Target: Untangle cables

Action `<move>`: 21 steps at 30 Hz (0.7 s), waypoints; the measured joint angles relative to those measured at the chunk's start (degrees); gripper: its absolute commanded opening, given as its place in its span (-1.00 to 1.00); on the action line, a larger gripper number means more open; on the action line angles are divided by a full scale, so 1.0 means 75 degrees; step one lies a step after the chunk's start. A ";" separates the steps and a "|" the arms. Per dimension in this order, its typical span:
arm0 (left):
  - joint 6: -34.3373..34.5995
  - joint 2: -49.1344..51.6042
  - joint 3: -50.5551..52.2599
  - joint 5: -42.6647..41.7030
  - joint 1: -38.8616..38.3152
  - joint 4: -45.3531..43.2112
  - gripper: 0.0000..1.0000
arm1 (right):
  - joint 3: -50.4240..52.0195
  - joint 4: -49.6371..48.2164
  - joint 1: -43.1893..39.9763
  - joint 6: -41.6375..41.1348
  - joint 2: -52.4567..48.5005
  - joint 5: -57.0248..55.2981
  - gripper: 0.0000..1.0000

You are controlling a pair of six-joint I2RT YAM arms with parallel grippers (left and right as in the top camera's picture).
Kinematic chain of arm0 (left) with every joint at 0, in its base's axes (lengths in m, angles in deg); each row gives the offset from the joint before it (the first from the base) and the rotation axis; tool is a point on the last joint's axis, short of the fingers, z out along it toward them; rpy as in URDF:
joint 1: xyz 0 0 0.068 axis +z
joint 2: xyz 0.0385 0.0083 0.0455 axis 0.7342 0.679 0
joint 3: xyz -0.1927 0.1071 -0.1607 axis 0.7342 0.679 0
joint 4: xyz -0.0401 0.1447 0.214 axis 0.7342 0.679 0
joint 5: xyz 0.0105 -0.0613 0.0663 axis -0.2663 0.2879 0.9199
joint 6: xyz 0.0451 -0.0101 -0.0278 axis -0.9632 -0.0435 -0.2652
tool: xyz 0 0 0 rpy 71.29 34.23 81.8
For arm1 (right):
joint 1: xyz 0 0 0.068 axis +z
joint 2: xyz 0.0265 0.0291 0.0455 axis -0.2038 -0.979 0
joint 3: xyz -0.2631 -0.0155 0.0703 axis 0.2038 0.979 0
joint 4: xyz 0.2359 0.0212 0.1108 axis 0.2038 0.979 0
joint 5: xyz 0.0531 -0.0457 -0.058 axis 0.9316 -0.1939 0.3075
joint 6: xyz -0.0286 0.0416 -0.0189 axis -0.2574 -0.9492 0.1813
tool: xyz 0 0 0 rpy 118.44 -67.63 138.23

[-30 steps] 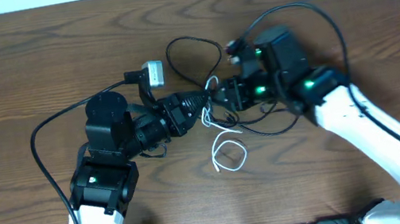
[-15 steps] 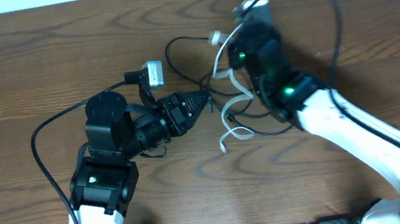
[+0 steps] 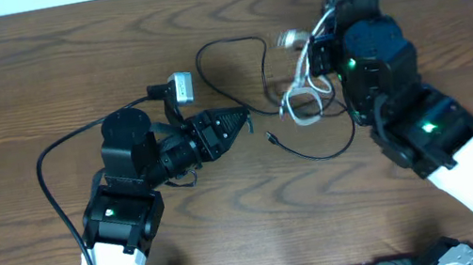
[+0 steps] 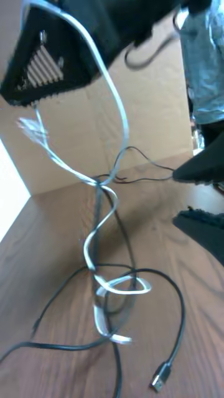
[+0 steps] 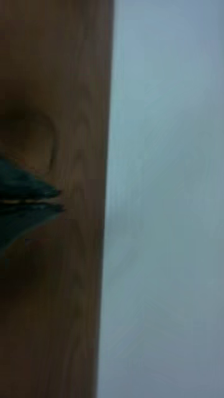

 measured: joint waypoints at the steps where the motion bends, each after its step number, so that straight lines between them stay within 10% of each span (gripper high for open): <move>1: -0.0032 0.0003 0.0000 -0.0003 0.0000 -0.0006 0.29 | -0.0181 0.0082 -0.0122 -0.0210 0.0032 0.0245 -0.98; 5: -0.0061 0.0137 -0.0003 0.0000 0.0000 -0.0003 0.81 | -0.0530 0.0609 -0.1265 -0.1393 0.0006 0.2203 -0.98; 12: 0.0023 0.0682 -0.0003 0.0271 -0.0087 -0.0020 0.84 | -0.0612 0.0644 -0.2334 -0.2672 0.0000 0.5412 -0.98; 21: 0.3786 0.2101 0.0006 0.1058 -0.0997 -0.1845 0.85 | -0.0621 0.1207 -0.2340 -0.2771 0.0000 0.6199 -0.98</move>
